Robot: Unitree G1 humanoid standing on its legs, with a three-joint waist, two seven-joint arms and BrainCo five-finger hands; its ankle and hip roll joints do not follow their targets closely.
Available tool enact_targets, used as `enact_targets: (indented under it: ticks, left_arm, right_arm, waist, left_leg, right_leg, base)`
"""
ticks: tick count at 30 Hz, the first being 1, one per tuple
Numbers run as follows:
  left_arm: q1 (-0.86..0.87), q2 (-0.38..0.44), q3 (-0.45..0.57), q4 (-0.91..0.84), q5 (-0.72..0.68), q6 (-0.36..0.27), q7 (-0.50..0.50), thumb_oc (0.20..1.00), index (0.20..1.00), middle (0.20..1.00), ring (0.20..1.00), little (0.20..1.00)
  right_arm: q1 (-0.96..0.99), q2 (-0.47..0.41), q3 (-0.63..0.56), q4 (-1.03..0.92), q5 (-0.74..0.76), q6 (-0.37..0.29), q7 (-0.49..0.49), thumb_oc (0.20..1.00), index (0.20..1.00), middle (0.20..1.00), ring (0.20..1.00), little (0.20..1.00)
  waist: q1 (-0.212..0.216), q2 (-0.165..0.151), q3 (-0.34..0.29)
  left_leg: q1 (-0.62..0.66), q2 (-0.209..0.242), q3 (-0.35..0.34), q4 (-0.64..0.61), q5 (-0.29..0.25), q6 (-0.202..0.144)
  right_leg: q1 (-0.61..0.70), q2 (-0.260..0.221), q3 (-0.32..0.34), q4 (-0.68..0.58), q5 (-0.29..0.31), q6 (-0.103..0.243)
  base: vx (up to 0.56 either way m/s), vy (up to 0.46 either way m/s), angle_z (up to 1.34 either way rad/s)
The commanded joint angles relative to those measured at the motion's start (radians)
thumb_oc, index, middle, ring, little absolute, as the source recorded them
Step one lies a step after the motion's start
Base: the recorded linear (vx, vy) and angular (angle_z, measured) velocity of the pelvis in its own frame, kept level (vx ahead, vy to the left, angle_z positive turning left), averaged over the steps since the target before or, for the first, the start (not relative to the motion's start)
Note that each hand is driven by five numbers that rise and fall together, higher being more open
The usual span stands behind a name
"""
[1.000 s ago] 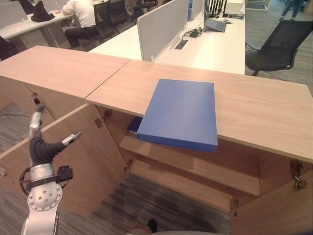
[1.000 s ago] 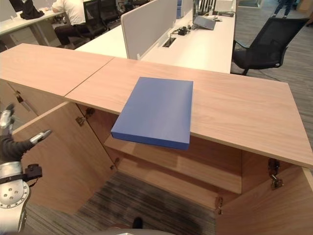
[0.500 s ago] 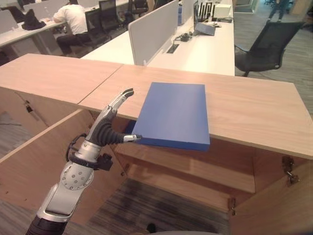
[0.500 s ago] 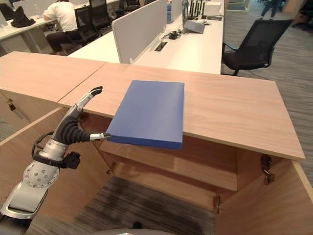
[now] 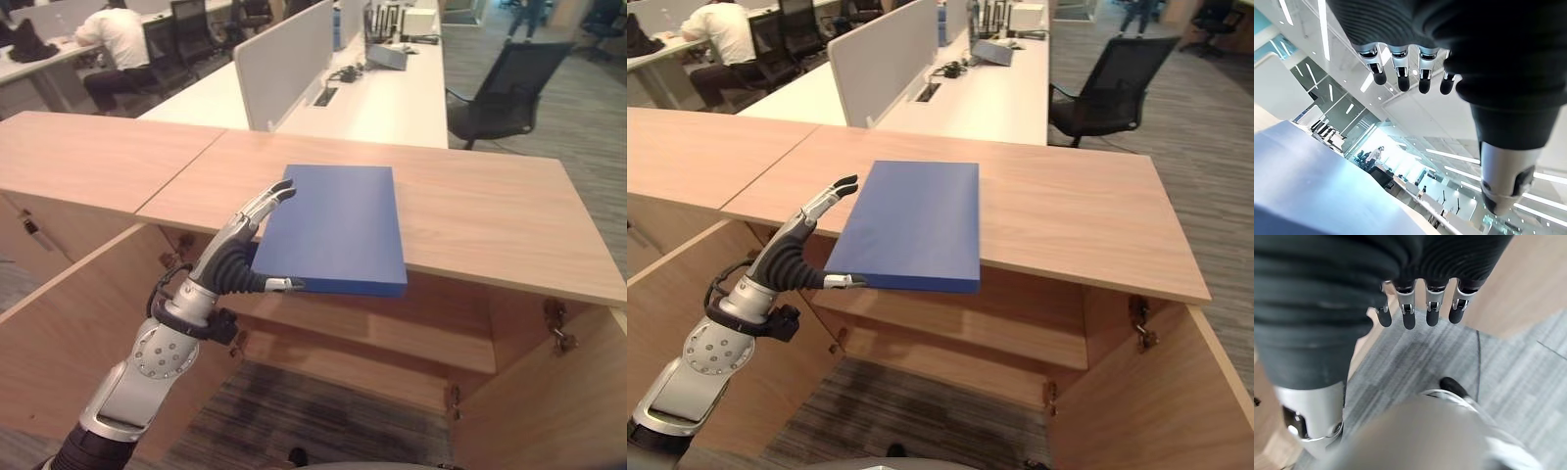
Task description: Put the empty folder in the office cabinet
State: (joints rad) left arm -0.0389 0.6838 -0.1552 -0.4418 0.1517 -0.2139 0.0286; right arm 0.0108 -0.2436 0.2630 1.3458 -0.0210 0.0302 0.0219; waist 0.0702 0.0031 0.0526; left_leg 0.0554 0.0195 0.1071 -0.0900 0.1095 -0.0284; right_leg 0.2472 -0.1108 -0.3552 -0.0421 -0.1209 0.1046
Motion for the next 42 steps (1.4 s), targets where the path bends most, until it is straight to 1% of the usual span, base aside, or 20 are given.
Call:
enact_targets:
  ticks: [1,5,7,15,28,30,33,35,39,40,42]
  left_arm:
    - [-0.043,0.037,0.033,-0.030,0.116,-0.019,0.015,1.000,1.000,1.000,1.000,1.000]
    - [-0.060,0.043,0.007,-0.003,0.191,-0.025,0.027,1.000,1.000,1.000,1.000,1.000]
    - [-0.090,0.055,-0.028,0.029,0.281,-0.030,0.049,1.000,1.000,1.000,1.000,1.000]
    - [-0.166,0.066,-0.119,0.089,0.414,-0.040,0.078,1.000,1.000,1.000,1.000,1.000]
    - [-0.193,0.053,-0.196,0.149,0.502,-0.042,0.088,1.000,1.000,1.000,1.000,1.000]
    - [-0.189,0.039,-0.212,0.180,0.515,-0.032,0.091,1.000,1.000,1.000,1.000,1.000]
    - [-0.181,0.031,-0.209,0.203,0.530,-0.024,0.106,1.000,1.000,1.000,1.000,1.000]
    - [-0.174,0.020,-0.204,0.227,0.541,-0.013,0.117,1.000,1.000,1.000,1.000,1.000]
    - [-0.173,-0.020,-0.188,0.294,0.570,0.011,0.178,1.000,1.000,1.000,1.000,1.000]
    - [-0.174,-0.022,-0.189,0.297,0.571,0.010,0.181,1.000,1.000,1.000,1.000,1.000]
    - [-0.194,-0.044,-0.194,0.351,0.589,0.028,0.218,1.000,1.000,1.000,1.000,1.000]
  right_arm:
    - [-0.036,-0.002,0.039,0.053,-0.031,0.004,0.003,1.000,1.000,1.000,1.000,1.000]
    - [-0.034,0.001,0.046,0.050,-0.032,0.002,0.000,1.000,1.000,1.000,1.000,1.000]
    - [-0.038,0.002,0.052,0.050,-0.033,-0.001,-0.009,1.000,1.000,1.000,1.000,1.000]
    - [-0.039,-0.008,0.055,0.053,-0.036,-0.009,-0.030,1.000,1.000,1.000,1.000,1.000]
    - [-0.034,-0.016,0.055,0.060,-0.041,-0.011,-0.040,1.000,1.000,1.000,1.000,1.000]
    - [-0.036,-0.016,0.054,0.060,-0.041,-0.012,-0.044,1.000,1.000,1.000,1.000,1.000]
    - [-0.037,-0.019,0.054,0.059,-0.042,-0.012,-0.048,1.000,1.000,1.000,1.000,1.000]
    - [-0.037,-0.019,0.052,0.059,-0.041,-0.012,-0.049,1.000,1.000,1.000,1.000,1.000]
    - [-0.037,-0.015,0.056,0.061,-0.038,-0.012,-0.054,1.000,1.000,1.000,1.000,1.000]
    - [-0.037,-0.016,0.057,0.061,-0.038,-0.011,-0.054,1.000,1.000,1.000,1.000,1.000]
    - [-0.037,-0.016,0.057,0.067,-0.034,-0.010,-0.058,1.000,1.000,1.000,1.000,1.000]
  waist:
    - [0.004,-0.040,-0.009]
    - [0.000,-0.045,-0.012]
    - [-0.005,-0.048,-0.014]
    - [-0.017,-0.052,-0.018]
    - [-0.023,-0.054,-0.018]
    - [-0.025,-0.056,-0.016]
    - [-0.025,-0.055,-0.016]
    - [-0.025,-0.057,-0.015]
    - [-0.025,-0.062,-0.016]
    - [-0.025,-0.061,-0.016]
    - [-0.027,-0.064,-0.018]
  left_leg:
    - [0.047,0.059,-0.013,0.003,-0.152,-0.047]
    - [0.046,0.061,-0.010,0.003,-0.153,-0.047]
    - [0.047,0.062,-0.006,0.003,-0.155,-0.048]
    - [0.052,0.064,0.002,0.003,-0.159,-0.047]
    - [0.056,0.066,0.009,0.003,-0.163,-0.046]
    - [0.060,0.065,0.012,0.003,-0.166,-0.045]
    - [0.062,0.065,0.015,0.003,-0.166,-0.046]
    - [0.063,0.066,0.016,0.003,-0.166,-0.046]
    - [0.067,0.068,0.020,0.003,-0.167,-0.046]
    - [0.067,0.068,0.020,0.003,-0.167,-0.046]
    - [0.071,0.068,0.021,0.003,-0.168,-0.046]
  right_leg:
    - [-0.062,-0.055,-0.002,-0.045,0.110,0.064]
    - [-0.064,-0.053,0.000,-0.045,0.110,0.064]
    - [-0.065,-0.052,0.001,-0.045,0.109,0.063]
    - [-0.066,-0.049,0.009,-0.045,0.109,0.063]
    - [-0.067,-0.050,0.016,-0.045,0.111,0.064]
    - [-0.066,-0.049,0.018,-0.045,0.112,0.064]
    - [-0.065,-0.049,0.019,-0.045,0.111,0.064]
    - [-0.065,-0.049,0.020,-0.045,0.111,0.064]
    - [-0.063,-0.049,0.020,-0.045,0.111,0.062]
    - [-0.062,-0.049,0.020,-0.045,0.111,0.062]
    - [-0.060,-0.048,0.019,-0.045,0.110,0.062]
  base:
    - [0.01,-0.021,-0.07]
    - [0.00,-0.011,-0.05]
    - [0.00,0.000,0.00]
    - [0.00,-0.003,-0.01]
    - [0.00,0.000,-0.01]
    - [0.00,0.000,0.00]
    - [0.00,0.000,0.00]
    - [0.00,-0.007,-0.04]
    - [0.00,-0.003,-0.01]
    - [0.00,0.000,0.00]
    - [0.01,-0.007,-0.04]
